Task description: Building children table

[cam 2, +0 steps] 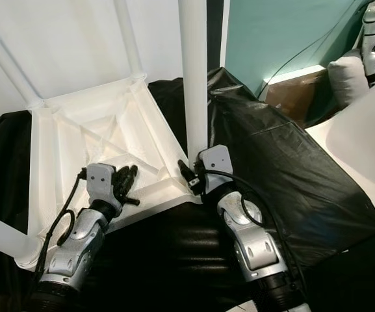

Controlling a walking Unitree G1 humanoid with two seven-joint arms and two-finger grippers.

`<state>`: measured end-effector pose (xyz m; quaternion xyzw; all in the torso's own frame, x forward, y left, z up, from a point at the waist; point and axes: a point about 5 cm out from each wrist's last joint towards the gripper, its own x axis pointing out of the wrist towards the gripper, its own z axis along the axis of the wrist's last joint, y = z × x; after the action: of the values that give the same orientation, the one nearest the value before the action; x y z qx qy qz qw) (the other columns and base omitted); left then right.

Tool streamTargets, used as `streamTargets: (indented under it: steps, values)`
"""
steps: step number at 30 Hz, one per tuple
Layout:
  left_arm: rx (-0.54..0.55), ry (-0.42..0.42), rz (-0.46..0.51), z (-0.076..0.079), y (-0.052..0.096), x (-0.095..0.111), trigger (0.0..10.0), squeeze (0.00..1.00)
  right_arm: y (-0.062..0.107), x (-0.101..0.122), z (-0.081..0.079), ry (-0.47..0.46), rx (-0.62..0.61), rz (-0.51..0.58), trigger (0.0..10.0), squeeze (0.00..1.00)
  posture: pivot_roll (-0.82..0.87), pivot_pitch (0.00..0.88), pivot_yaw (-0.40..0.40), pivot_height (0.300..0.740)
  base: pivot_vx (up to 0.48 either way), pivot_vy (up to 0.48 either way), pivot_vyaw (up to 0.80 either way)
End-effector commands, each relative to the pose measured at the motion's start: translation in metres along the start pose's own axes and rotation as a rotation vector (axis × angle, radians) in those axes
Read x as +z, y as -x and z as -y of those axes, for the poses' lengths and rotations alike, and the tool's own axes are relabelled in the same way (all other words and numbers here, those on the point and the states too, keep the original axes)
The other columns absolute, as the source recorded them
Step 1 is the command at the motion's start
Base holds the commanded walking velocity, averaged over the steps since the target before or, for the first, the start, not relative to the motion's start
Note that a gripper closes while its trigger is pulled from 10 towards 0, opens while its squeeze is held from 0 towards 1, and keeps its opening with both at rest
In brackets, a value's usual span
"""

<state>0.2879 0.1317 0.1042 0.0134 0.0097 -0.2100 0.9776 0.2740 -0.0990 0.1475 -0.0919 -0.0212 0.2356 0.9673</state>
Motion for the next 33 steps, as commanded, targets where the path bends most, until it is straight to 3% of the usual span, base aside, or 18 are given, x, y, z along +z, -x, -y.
streamTargets:
  steps: [1, 2, 3, 6, 15, 20, 24, 33]
  values:
    - [-0.011, -0.021, -0.048, -0.003, 0.004, -0.008, 10.0, 0.0, 0.009, -0.03, -0.014, -0.051, 0.085, -0.163, 10.0, 0.0, -0.08, 0.033, 0.053, 0.74, 0.0, 0.0, 0.0]
    - [0.009, -0.027, -0.05, -0.008, 0.004, -0.008, 10.0, 0.0, 0.02, -0.031, -0.007, -0.052, 0.064, -0.179, 10.0, 0.0, -0.09, 0.037, 0.056, 0.74, 0.0, 0.0, 0.0]
    - [0.009, -0.027, -0.05, -0.008, 0.004, -0.008, 10.0, 0.0, 0.02, -0.031, -0.007, -0.052, 0.064, -0.179, 10.0, 0.0, -0.09, 0.037, 0.056, 0.74, 0.0, 0.0, 0.0]
    - [0.017, -0.028, -0.048, -0.009, 0.001, -0.009, 10.0, 0.0, 0.05, -0.034, 0.017, -0.046, -0.01, -0.225, 10.0, 0.0, -0.12, 0.039, 0.069, 0.74, 0.0, 0.0, 0.0]
    - [-0.009, 0.004, -0.013, 0.002, -0.009, -0.007, 10.0, 0.0, 0.071, -0.035, 0.034, -0.036, -0.064, -0.267, 10.0, 0.0, -0.15, 0.039, 0.079, 0.74, 0.0, 0.0, 0.0]
    - [0.0, 0.03, 0.016, 0.001, -0.011, -0.003, 10.0, 0.0, 0.071, -0.036, 0.035, -0.033, -0.069, -0.28, 10.0, 0.0, -0.15, 0.04, 0.075, 0.74, 0.0, 0.0, 0.0]
    - [0.002, 0.062, 0.061, 0.005, -0.01, 0.001, 10.0, 0.0, 0.056, -0.039, 0.024, -0.059, -0.051, -0.267, 10.0, 0.0, -0.13, 0.04, 0.069, 0.74, 0.0, 0.0, 0.0]
    - [0.028, 0.05, 0.053, 0.003, -0.007, -0.002, 10.0, 0.0, 0.045, -0.04, 0.014, -0.065, -0.018, -0.257, 10.0, 0.0, -0.1, 0.038, 0.063, 0.74, 0.0, 0.0, 0.0]
